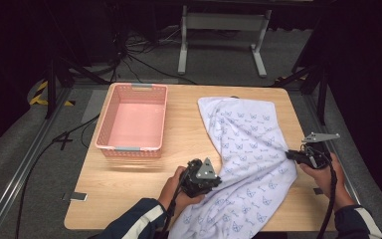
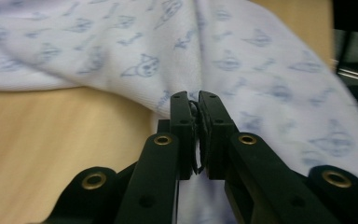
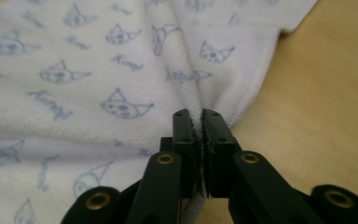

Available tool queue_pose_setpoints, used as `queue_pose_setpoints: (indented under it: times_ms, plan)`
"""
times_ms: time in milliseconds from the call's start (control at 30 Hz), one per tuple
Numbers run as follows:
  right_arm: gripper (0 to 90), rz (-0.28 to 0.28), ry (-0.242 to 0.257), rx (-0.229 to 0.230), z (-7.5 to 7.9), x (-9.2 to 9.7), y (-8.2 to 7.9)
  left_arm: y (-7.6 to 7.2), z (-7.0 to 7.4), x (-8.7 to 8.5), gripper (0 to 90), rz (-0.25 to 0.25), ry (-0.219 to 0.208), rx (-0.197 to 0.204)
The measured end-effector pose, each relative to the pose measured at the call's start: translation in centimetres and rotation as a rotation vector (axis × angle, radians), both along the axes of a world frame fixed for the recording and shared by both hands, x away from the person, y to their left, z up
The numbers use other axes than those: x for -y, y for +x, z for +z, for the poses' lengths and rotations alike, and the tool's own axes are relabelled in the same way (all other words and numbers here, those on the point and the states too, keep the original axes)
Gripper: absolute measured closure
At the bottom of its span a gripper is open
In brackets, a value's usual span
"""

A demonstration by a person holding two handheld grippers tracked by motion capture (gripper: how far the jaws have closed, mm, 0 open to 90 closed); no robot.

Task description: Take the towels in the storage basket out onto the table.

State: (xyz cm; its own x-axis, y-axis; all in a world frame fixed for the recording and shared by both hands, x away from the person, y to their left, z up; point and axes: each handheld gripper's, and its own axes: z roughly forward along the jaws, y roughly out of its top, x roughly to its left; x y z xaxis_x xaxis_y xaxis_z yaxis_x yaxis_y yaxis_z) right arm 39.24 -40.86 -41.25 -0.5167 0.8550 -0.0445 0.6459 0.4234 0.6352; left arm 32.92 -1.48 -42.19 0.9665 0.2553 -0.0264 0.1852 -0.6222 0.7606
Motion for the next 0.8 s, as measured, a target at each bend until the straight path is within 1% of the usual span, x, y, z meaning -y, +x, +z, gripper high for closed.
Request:
queue_pose_setpoints:
  times_ms: [33, 67, 100, 133, 167, 200, 233, 267, 300, 333, 367, 400, 433, 467, 500, 533, 567, 600, 633, 667, 700, 733, 767, 800]
  plan:
    - [83.3, -0.013, -0.016, -0.023, -0.4, -0.1, -0.1, -0.6, -0.3, 0.6, 84.4, -0.032, 0.016, -0.011]
    - [80.8, -0.005, -0.064, -0.061, -0.9, -0.1, -0.1, -1.0, -0.6, 0.9, 81.5, -0.043, 0.017, -0.021]
    - [78.0, -0.008, -0.099, -0.081, -1.3, -0.3, -0.1, -1.4, -0.8, 1.1, 77.4, -0.054, 0.022, -0.042]
    - [69.9, -0.026, -0.132, -0.079, -1.5, -0.5, 0.0, -1.7, -0.8, 1.1, 71.4, -0.052, 0.031, -0.048]
    - [63.7, -0.034, -0.145, -0.073, -1.4, -0.7, 0.1, -1.8, -0.8, 0.9, 69.9, -0.049, 0.03, -0.044]
    - [59.5, -0.032, -0.149, -0.049, -1.3, -0.9, 0.2, -2.1, -0.6, 0.3, 66.5, -0.019, 0.023, -0.05]
    - [59.3, -0.023, -0.134, -0.018, -0.9, -1.4, 0.2, -2.0, -0.4, -0.4, 62.4, 0.007, 0.011, -0.054]
    - [57.1, -0.012, -0.121, 0.009, -0.5, -1.9, 0.3, -2.0, -0.4, -1.2, 59.7, 0.045, -0.012, -0.066]
    - [55.6, 0.019, -0.1, 0.045, 0.0, -2.6, 0.4, -1.8, -0.4, -2.2, 57.7, 0.092, -0.029, -0.089]
    - [55.7, 0.081, -0.06, 0.09, 0.6, -3.8, 0.5, -1.7, -0.7, -2.9, 55.0, 0.126, -0.025, -0.105]
    - [55.8, 0.118, -0.042, 0.104, 0.9, -4.9, 0.8, -1.6, -1.1, -3.5, 53.0, 0.144, -0.014, -0.127]
    - [55.0, 0.155, -0.031, 0.108, 1.2, -6.3, 1.2, -1.6, -1.7, -4.1, 52.1, 0.168, -0.011, -0.145]
    - [54.8, 0.226, -0.005, 0.114, 1.4, -8.2, 1.8, -1.7, -2.1, -4.3, 51.8, 0.178, 0.001, -0.148]
    - [55.6, 0.267, 0.004, 0.117, 1.4, -9.5, 2.2, -1.9, -2.6, -4.4, 51.3, 0.184, 0.027, -0.148]
    - [56.1, 0.31, 0.002, 0.108, 1.4, -11.7, 2.9, -2.0, -2.9, -4.5, 50.5, 0.183, 0.067, -0.142]
    - [57.2, 0.359, -0.008, 0.106, 1.3, -13.6, 3.5, -2.1, -3.2, -4.5, 49.5, 0.193, 0.072, -0.15]
    - [58.7, 0.402, -0.004, 0.091, 1.1, -15.4, 4.0, -2.2, -3.6, -4.4, 50.1, 0.204, 0.06, -0.163]
    - [58.4, 0.421, -0.013, 0.073, 0.8, -17.1, 4.6, -2.2, -3.7, -4.5, 50.5, 0.197, 0.086, -0.162]
    - [59.2, 0.444, -0.021, 0.058, 0.5, -18.6, 5.1, -2.3, -3.8, -4.4, 50.9, 0.195, 0.093, -0.165]
    - [60.4, 0.469, -0.029, 0.046, 0.3, -19.6, 5.4, -2.4, -4.0, -4.4, 52.6, 0.198, 0.091, -0.17]
    - [60.4, 0.485, -0.057, 0.022, -0.2, -20.9, 6.0, -2.5, -4.1, -4.5, 54.1, 0.192, 0.087, -0.163]
    - [59.7, 0.488, -0.086, 0.018, -0.5, -21.6, 6.3, -2.7, -4.0, -4.6, 57.5, 0.186, 0.089, -0.163]
    - [60.3, 0.487, -0.109, 0.015, -0.9, -22.5, 6.8, -2.9, -4.0, -4.7, 61.2, 0.192, 0.086, -0.174]
    - [59.7, 0.476, -0.132, -0.018, -1.5, -23.3, 7.7, -3.0, -4.0, -4.8, 66.3, 0.179, 0.095, -0.17]
